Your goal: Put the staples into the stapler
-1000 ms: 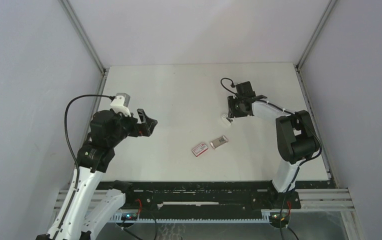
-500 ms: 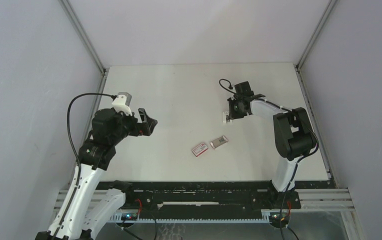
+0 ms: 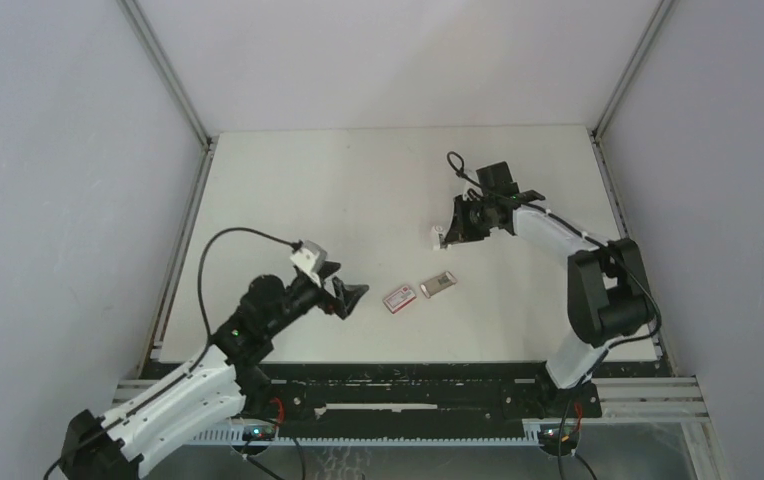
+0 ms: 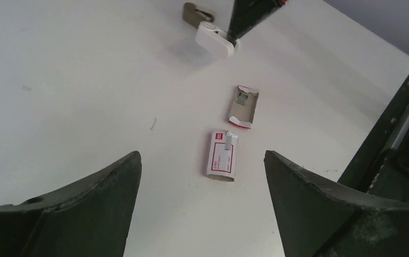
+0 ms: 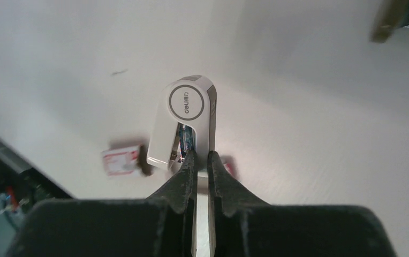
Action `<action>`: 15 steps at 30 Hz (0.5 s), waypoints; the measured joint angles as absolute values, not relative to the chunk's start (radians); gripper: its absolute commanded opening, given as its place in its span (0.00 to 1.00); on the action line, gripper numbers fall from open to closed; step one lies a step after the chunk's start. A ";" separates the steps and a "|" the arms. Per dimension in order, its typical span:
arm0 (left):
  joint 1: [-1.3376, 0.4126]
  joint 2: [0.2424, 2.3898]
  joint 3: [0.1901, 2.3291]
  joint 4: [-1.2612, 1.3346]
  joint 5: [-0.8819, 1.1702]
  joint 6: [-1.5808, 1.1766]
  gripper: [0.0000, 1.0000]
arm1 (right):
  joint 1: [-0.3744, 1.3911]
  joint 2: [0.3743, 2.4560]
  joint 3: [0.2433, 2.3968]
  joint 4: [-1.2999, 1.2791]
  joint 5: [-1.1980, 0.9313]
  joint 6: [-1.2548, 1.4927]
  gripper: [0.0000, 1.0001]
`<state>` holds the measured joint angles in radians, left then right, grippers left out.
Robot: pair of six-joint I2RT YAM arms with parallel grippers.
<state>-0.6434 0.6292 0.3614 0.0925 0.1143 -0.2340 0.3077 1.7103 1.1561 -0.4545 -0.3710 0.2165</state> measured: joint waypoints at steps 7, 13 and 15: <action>-0.846 0.801 0.158 0.536 0.045 0.009 0.84 | 0.405 1.511 1.002 -0.481 -0.532 0.284 0.00; -1.024 0.922 0.162 0.685 -0.002 0.202 0.85 | 0.530 1.439 0.868 -0.543 -0.590 0.342 0.00; -1.070 0.945 0.166 0.701 -0.002 0.253 0.86 | 0.542 1.413 0.855 -0.567 -0.596 0.357 0.00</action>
